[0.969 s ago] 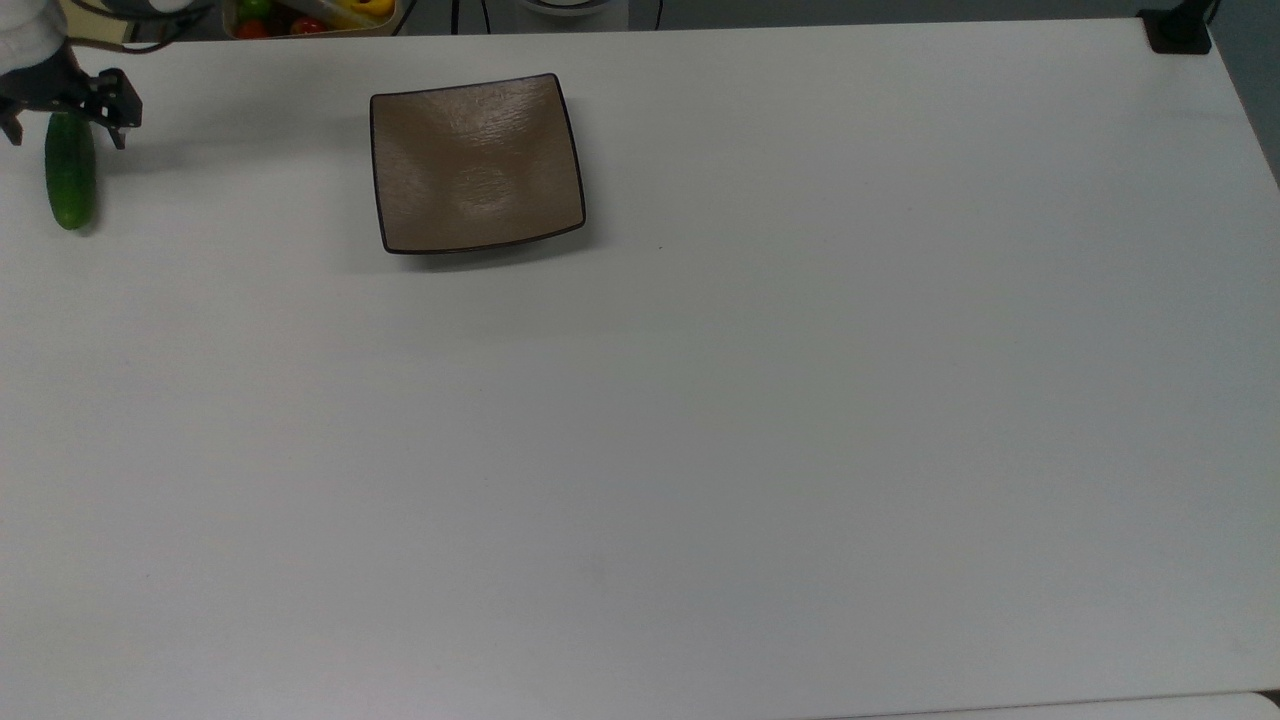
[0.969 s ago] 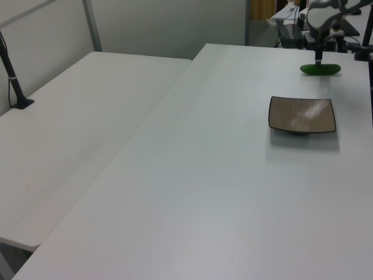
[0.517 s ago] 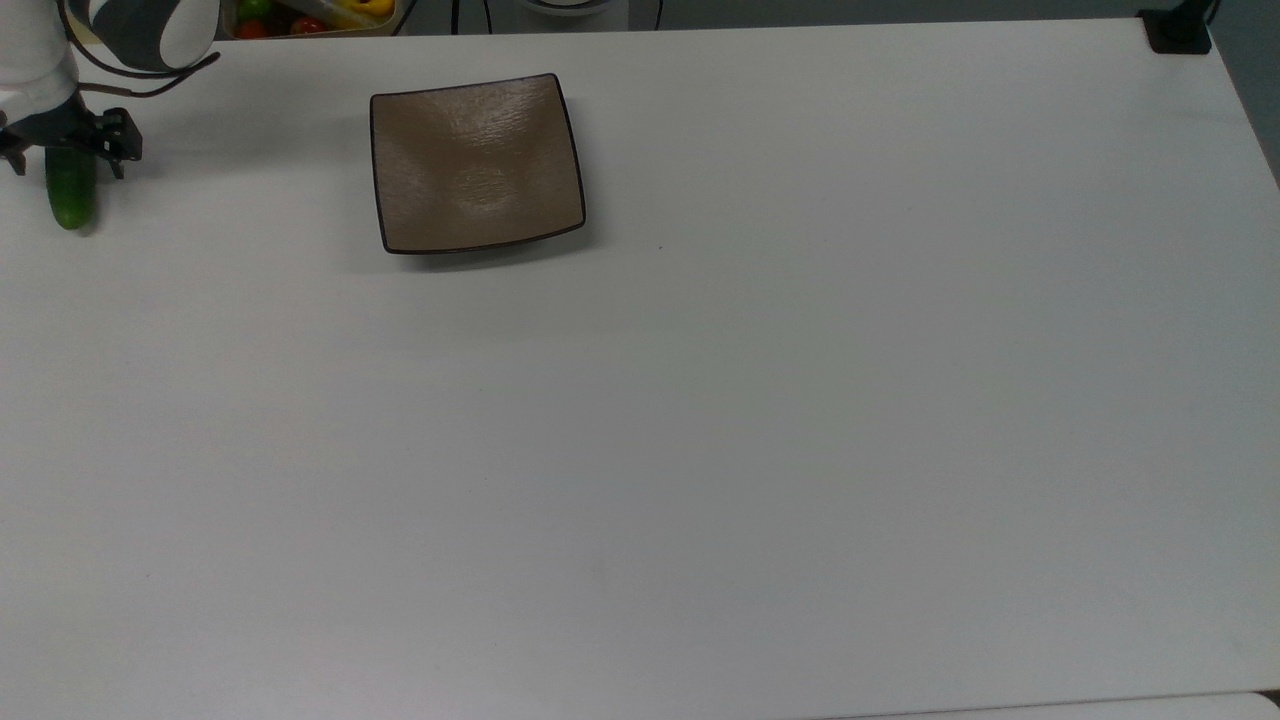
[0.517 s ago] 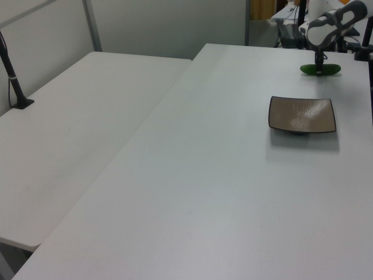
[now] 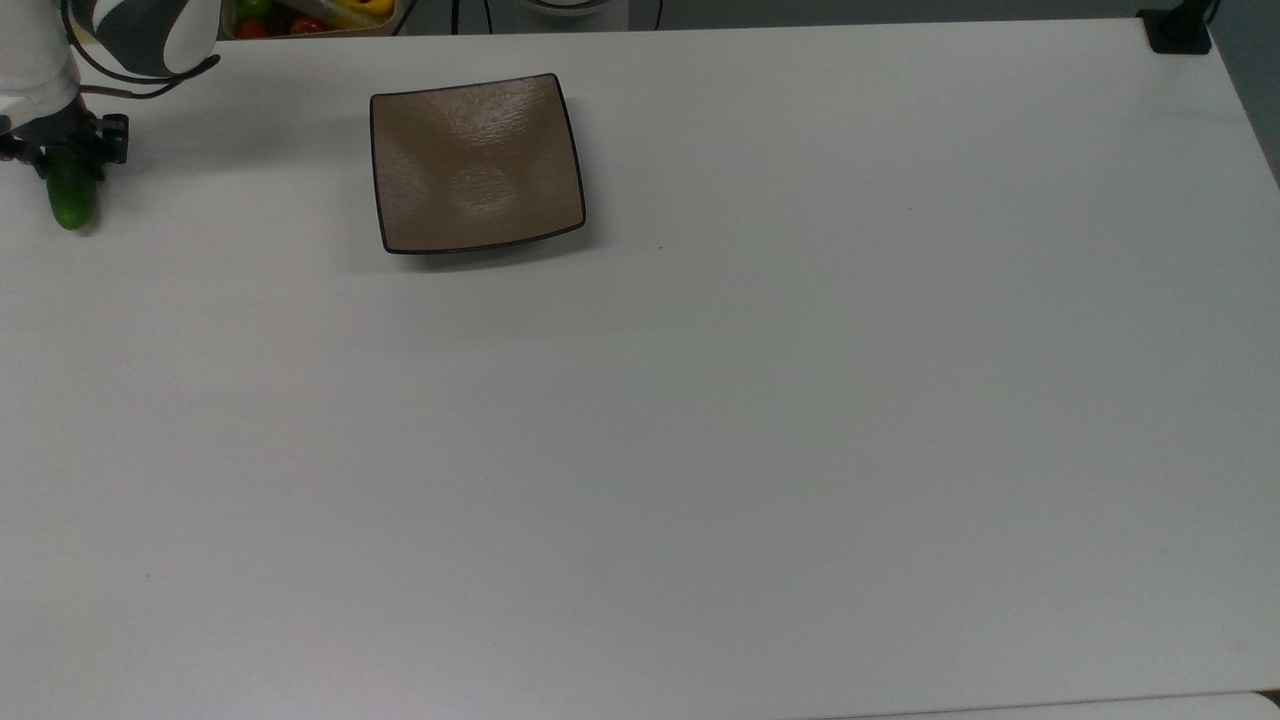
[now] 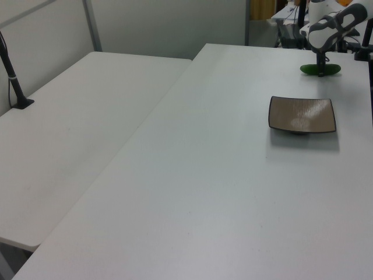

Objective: Cucumber placed on a ceramic plate
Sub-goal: 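Lift the held cucumber and carry it over the brown plate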

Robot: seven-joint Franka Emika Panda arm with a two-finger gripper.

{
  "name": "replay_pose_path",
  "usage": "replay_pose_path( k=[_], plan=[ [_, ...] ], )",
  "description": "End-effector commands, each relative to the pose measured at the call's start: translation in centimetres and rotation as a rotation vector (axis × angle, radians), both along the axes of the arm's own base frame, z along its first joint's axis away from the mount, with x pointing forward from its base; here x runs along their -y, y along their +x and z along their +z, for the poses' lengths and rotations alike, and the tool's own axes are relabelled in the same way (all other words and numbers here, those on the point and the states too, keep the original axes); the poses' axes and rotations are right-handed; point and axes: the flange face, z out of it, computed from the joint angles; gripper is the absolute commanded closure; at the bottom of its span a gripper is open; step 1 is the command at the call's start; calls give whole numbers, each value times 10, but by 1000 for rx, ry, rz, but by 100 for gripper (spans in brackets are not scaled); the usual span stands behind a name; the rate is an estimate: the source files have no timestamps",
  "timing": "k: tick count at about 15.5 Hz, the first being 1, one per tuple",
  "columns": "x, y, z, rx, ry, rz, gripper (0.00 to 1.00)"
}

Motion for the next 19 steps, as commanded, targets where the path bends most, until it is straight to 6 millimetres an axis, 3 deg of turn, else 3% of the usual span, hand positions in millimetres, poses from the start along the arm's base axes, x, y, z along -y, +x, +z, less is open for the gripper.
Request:
replay_pose_path(
  k=[1, 3, 7, 11, 19],
  plan=[
    [0, -5, 2, -7, -7, 28, 100],
    [-2, -5, 9, -4, -6, 24, 100],
    [-13, -8, 62, 10, 20, -6, 99],
    [-62, 1, 123, 20, 87, -4, 97],
    [-160, -14, 230, 73, 300, 13, 95]
  ],
)
